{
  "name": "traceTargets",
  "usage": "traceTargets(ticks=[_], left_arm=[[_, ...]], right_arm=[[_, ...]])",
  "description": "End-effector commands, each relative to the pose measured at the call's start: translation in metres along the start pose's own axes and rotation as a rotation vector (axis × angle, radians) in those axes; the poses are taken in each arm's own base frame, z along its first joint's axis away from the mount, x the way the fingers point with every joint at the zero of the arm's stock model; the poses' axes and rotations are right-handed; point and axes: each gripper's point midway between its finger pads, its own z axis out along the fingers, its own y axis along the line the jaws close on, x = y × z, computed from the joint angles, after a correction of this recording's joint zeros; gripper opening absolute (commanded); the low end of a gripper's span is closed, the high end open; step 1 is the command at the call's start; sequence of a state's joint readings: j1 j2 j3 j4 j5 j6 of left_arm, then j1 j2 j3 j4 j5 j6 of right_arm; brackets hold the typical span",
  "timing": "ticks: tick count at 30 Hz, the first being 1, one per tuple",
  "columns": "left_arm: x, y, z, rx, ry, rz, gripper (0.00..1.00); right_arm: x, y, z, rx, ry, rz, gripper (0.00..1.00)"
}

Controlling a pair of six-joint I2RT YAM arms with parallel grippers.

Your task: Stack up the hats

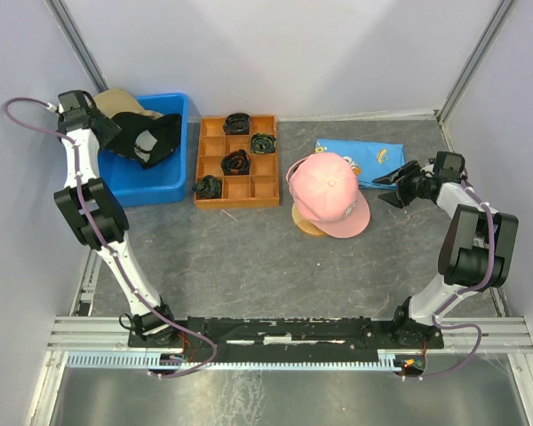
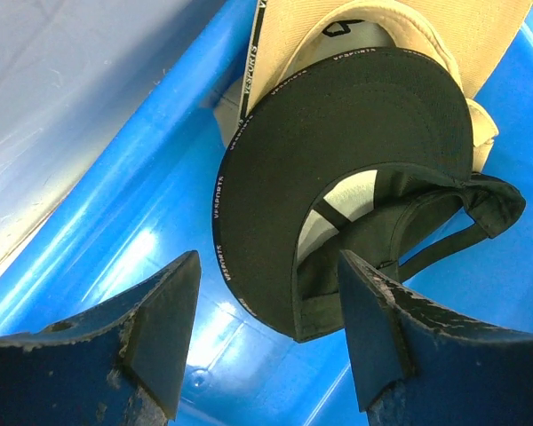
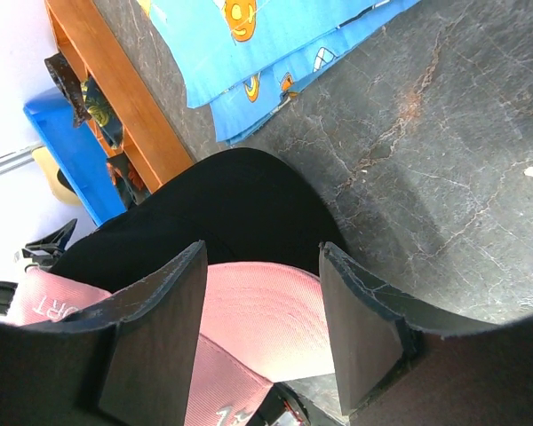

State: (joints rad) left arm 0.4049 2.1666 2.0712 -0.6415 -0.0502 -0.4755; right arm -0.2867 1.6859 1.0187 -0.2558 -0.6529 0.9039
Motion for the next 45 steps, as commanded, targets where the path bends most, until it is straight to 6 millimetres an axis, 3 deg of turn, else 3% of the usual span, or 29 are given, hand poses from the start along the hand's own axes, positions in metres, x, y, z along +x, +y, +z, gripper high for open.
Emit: traceTargets(ticks=[1,11,15,26,28,32,40,45], left_arm=[[0.0,-0.008,0.013,0.033,-0.018,-0.039,0.7],[0.022,-0.022,0.03,0.04,0.012,-0.052,0.68],[0.026,-0.025,0.035,0.04,0.017,-0.071,0.63],[0.028,-0.024,0.035,0.024,0.003,-0.109,0.06],[0.025,-0.028,0.028,0.038,-0.008,-0.117,0.03],[0.002,-0.039,-0.007,0.069,-0.068,-0.127,0.03],[-0.051,-0.065,-0.113,0.199,-0.229,-0.114,0.03],[-0.056,-0.099,-0.185,0.318,-0.307,-0.031,0.03]], right_arm=[[-0.012,0.019,-0.002,-0.033,-0.029,-0.048,0.61],[-0.016,0.019,-0.001,-0.023,-0.032,-0.051,0.61],[-0.017,0.018,0.0,-0.017,-0.03,-0.049,0.61],[-0.019,0.023,-0.002,-0.021,-0.044,-0.059,0.61],[-0.018,0.03,-0.006,-0.022,-0.058,-0.095,0.61],[-0.014,0.052,-0.019,-0.038,-0.092,-0.198,0.61],[0.008,0.102,-0.042,-0.086,-0.133,-0.337,0.61],[0.023,0.133,-0.068,-0.151,-0.166,-0.376,0.61]])
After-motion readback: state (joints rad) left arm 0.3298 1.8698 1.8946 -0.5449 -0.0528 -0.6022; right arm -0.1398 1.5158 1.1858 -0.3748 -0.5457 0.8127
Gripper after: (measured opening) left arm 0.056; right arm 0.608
